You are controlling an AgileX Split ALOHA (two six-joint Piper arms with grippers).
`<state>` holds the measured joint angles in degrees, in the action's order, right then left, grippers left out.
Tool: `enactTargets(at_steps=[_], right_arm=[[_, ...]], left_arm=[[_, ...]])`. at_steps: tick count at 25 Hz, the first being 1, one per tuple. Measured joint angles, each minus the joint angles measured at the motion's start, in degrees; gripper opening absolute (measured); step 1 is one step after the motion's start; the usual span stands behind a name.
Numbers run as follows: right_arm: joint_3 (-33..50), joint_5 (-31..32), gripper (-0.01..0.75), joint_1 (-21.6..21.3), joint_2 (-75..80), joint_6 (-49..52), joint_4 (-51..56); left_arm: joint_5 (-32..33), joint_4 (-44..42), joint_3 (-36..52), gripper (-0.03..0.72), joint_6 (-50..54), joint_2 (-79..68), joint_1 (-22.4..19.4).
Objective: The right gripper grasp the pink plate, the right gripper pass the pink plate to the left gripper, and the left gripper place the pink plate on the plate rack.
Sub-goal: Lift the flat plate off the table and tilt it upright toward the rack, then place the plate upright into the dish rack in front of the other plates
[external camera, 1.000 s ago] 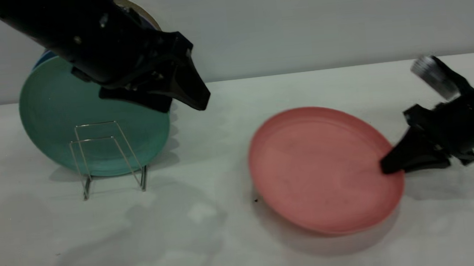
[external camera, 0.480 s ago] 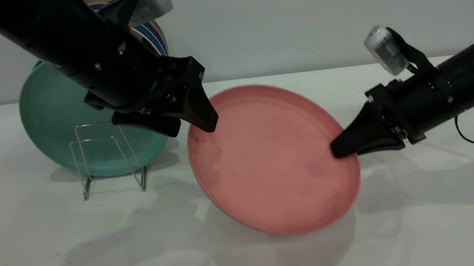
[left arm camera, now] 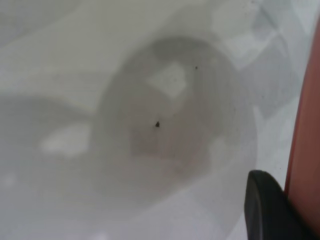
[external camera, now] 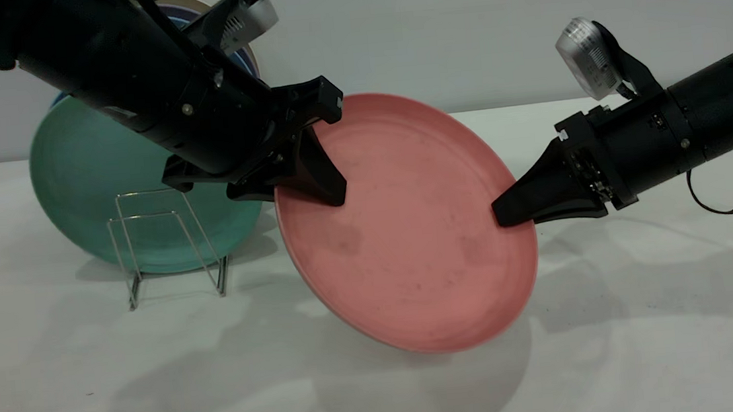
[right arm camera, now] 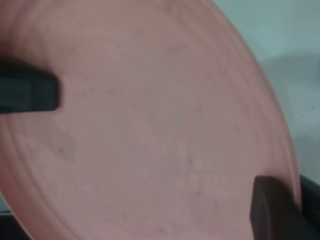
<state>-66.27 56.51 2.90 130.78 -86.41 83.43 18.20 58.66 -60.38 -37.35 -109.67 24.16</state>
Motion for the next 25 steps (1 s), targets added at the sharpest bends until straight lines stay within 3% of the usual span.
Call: enactTargets(at_steps=[3,9,13,18,25], right_arm=[[0.0,1.2,0.102,-0.1,-0.2,0.3,0.3],[0.4,2.2,0.424,-0.3,-5.1,1.0,0.7],[0.5,3.1,0.587,-2.2,-12.5,1.0,3.3],[0.5,8.4,0.595,-6.5,-26.6,3.8,2.8],[0.5,11.3,0.514,-10.3,-48.9,18.1,-16.5]], left_arm=[[-0.1,0.0,0.0,0.107,-0.7,0.0,0.0],[-1.3,0.9,-0.2,0.108,-4.1,1.4,0.0],[-1.4,1.1,-0.6,0.108,-8.5,2.3,0.0],[-1.5,-0.3,-0.1,0.108,-17.7,4.5,-0.9],[-1.5,-5.0,-0.1,0.108,-43.2,16.4,-8.0]])
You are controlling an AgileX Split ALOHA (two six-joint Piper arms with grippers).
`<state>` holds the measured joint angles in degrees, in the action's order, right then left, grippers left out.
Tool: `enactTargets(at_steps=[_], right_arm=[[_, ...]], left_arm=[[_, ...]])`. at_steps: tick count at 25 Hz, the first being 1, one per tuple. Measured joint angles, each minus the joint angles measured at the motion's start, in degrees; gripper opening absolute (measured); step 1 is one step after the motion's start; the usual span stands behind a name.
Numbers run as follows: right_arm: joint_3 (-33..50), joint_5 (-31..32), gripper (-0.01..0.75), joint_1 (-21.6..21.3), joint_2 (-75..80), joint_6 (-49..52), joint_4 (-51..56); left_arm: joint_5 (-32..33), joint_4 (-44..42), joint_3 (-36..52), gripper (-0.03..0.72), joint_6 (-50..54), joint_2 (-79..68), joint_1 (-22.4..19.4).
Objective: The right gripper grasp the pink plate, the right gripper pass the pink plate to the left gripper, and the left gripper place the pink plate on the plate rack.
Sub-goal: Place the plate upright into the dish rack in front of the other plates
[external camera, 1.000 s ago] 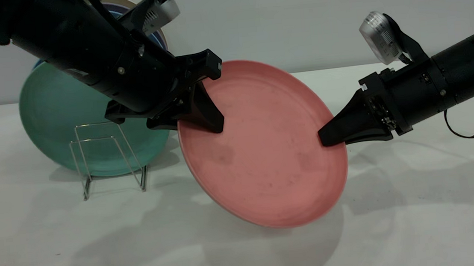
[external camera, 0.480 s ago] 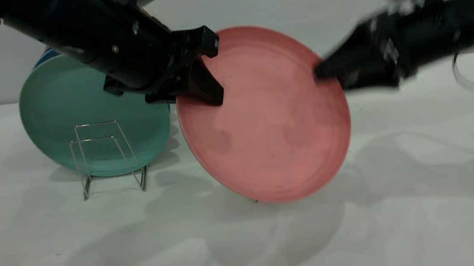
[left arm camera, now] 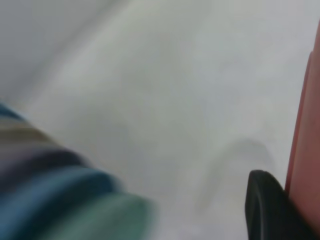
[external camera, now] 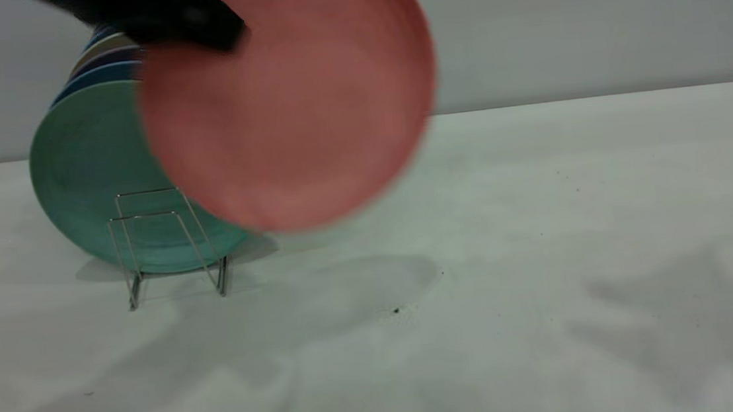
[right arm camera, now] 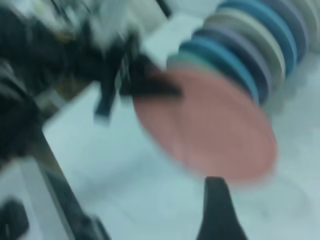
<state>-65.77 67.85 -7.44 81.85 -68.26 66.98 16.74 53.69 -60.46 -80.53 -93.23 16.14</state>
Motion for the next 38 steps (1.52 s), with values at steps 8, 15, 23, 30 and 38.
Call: enactTargets(at_steps=[8,15,23,30,38], right_arm=[[3.6,2.2,0.45,0.1,-23.1,22.1,-21.1],[16.2,3.2,0.442,0.1,-42.0,35.5,-30.5],[29.4,2.6,0.442,0.1,-60.1,47.2,-42.4],[36.0,1.8,0.441,0.1,-68.6,50.4,-47.7],[36.9,1.7,0.441,0.1,-69.9,50.6,-48.5]], left_arm=[[1.2,-2.1,0.0,0.108,-28.5,8.9,-7.7],[5.7,-5.1,0.1,0.107,-39.9,9.5,-14.4],[10.0,-8.5,0.1,0.107,-39.9,9.5,-17.7],[9.4,-11.5,0.1,0.107,-39.9,5.6,-17.7],[5.8,-12.5,0.1,0.107,-39.9,2.5,-17.7]])
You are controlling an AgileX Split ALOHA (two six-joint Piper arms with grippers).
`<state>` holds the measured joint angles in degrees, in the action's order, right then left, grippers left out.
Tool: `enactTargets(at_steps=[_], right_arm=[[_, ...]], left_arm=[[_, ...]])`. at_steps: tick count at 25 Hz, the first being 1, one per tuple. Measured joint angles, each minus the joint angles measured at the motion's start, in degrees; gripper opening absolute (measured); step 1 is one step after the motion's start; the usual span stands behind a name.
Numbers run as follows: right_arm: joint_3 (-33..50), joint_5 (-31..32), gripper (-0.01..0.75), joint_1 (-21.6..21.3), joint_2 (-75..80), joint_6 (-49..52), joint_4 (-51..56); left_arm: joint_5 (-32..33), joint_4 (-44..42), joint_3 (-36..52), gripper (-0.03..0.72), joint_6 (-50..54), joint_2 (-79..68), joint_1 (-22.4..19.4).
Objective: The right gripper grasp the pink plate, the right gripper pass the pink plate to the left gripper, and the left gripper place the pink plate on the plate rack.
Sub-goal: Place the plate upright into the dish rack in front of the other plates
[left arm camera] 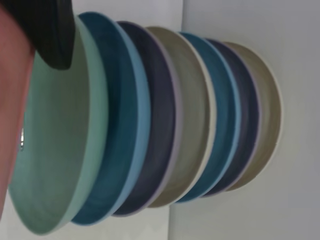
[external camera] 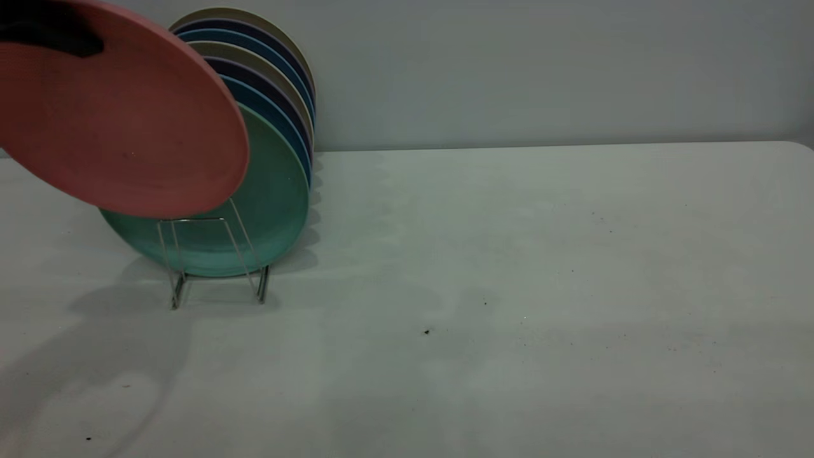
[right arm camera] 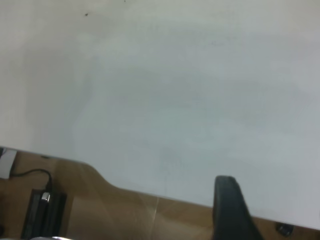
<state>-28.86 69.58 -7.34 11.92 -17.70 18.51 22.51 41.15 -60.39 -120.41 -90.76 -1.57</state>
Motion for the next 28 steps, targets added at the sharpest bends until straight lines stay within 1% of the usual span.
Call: enactTargets(at_steps=[11,18,23,28], right_arm=[[0.0,-0.3,0.441,0.0,0.0,0.0,-0.4],[0.0,-0.4,0.44,0.0,0.0,0.0,-1.0],[0.0,-0.4,0.44,0.0,0.0,0.1,-1.2],[0.0,-0.4,0.44,0.0,0.0,0.7,-1.3]], left_arm=[[-1.7,0.5,0.0,0.107,0.0,-3.0,0.0],[-0.9,0.8,0.0,0.107,0.0,-3.6,0.0],[-0.7,2.2,0.0,0.107,0.0,-6.9,0.0],[-1.8,2.8,0.0,0.112,0.0,-8.5,0.0]])
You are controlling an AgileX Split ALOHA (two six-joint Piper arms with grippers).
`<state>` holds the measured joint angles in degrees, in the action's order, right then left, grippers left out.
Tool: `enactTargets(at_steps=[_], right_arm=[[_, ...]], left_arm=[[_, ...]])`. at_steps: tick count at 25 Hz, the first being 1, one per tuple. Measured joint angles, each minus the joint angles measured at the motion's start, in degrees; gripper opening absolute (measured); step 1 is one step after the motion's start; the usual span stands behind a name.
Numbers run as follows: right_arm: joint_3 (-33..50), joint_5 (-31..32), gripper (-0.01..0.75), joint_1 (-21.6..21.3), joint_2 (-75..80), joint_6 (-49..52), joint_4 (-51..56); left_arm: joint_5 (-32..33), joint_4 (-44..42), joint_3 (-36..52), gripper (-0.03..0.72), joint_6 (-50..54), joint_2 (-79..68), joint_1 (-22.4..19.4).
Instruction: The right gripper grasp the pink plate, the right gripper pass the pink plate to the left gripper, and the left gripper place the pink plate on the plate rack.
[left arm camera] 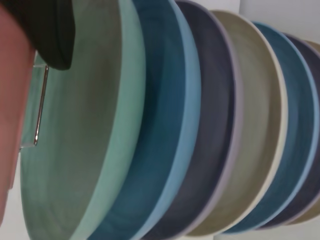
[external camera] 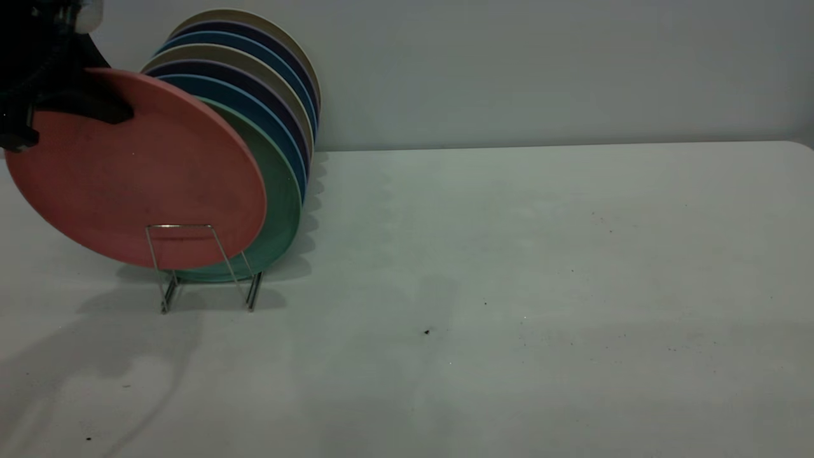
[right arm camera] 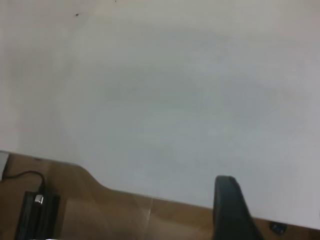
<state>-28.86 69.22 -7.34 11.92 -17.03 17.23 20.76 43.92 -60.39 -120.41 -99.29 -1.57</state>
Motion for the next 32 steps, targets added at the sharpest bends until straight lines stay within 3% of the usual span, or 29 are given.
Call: enactTargets(at_steps=[3,11,17,24,27,32], right_arm=[[0.0,0.0,0.44,0.0,0.0,0.1,0.0],[0.0,0.0,0.44,0.0,0.0,0.2,0.0],[0.0,0.2,0.44,0.0,0.0,0.2,-0.1],[0.9,-2.4,0.44,0.0,0.0,1.1,-3.6],[1.6,-3.8,0.44,1.4,0.0,4.5,-6.3],[1.8,-4.1,0.44,6.2,0.0,9.4,-10.1]], left_arm=[[-1.2,2.3,0.0,0.146,0.0,-0.1,0.0],[-2.3,9.1,0.0,0.38,0.0,0.3,0.0],[0.4,10.8,0.0,0.408,6.2,8.9,0.0],[7.6,7.7,0.0,0.408,31.9,26.3,0.0],[13.8,-1.5,0.0,0.409,45.0,33.5,0.0],[29.6,-20.2,0.0,0.41,74.0,43.6,0.0]])
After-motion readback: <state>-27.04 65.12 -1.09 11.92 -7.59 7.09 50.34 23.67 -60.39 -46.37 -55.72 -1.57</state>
